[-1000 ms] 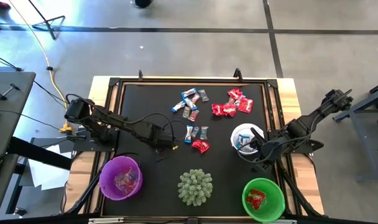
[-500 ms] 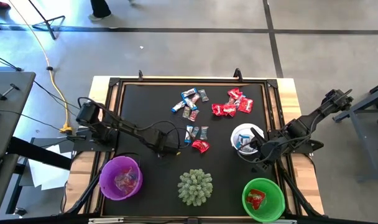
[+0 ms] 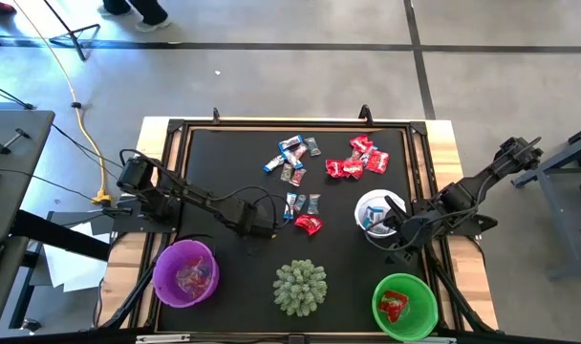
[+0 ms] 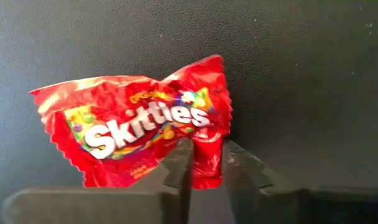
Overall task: Sort candy
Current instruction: Put the red candy wrapper into the green bin
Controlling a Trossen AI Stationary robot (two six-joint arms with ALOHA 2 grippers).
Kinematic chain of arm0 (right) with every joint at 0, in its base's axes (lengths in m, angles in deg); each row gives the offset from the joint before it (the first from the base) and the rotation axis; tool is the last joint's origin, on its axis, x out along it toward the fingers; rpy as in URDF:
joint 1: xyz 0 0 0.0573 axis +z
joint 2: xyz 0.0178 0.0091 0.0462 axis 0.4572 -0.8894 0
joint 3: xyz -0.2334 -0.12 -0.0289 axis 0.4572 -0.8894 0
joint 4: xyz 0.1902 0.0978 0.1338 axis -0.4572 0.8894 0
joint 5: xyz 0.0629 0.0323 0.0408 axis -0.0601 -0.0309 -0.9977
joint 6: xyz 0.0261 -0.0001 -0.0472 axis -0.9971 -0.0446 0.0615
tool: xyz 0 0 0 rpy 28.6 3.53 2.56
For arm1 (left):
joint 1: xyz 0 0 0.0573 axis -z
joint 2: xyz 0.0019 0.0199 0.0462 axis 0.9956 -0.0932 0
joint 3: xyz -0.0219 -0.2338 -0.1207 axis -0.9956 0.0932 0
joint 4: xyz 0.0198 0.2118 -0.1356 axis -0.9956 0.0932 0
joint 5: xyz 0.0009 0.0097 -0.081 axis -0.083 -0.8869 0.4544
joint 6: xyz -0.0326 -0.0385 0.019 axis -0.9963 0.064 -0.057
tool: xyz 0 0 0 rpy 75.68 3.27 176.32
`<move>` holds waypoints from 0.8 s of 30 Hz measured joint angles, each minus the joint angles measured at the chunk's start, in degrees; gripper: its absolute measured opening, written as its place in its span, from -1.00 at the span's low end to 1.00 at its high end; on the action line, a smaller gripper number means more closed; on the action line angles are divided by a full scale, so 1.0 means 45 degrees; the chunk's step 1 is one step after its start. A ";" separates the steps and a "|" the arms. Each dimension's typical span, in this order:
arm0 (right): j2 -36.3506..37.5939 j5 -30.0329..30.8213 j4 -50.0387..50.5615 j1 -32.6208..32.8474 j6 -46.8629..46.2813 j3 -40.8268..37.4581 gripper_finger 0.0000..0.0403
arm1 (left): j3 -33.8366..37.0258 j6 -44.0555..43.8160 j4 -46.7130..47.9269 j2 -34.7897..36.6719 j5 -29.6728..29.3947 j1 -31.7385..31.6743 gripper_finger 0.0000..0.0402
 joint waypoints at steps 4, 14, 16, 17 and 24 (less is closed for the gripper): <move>0.0001 0.0005 0.0000 0.0000 0.0004 0.0001 -0.26 | -0.0005 -0.0447 0.0026 0.0015 -0.0052 -0.0005 -0.95; -0.0002 0.0003 0.0000 0.0000 0.0086 -0.0001 -0.26 | -0.0196 -0.0842 0.0317 0.0284 -0.0101 -0.0005 -0.99; 0.0000 0.0008 0.0000 0.0000 0.0227 0.0000 -0.26 | -0.0297 -0.0911 0.0342 0.0467 -0.0299 -0.0009 -1.00; -0.0002 0.0007 0.0000 0.0000 0.0235 0.0001 -0.26 | -0.0331 -0.0941 0.0443 0.0541 -0.0464 -0.0030 -1.00; -0.0002 0.0139 0.0009 0.0000 0.0241 -0.0001 -0.26 | -0.0983 -0.1026 0.0619 0.1090 -0.0333 -0.0049 -1.00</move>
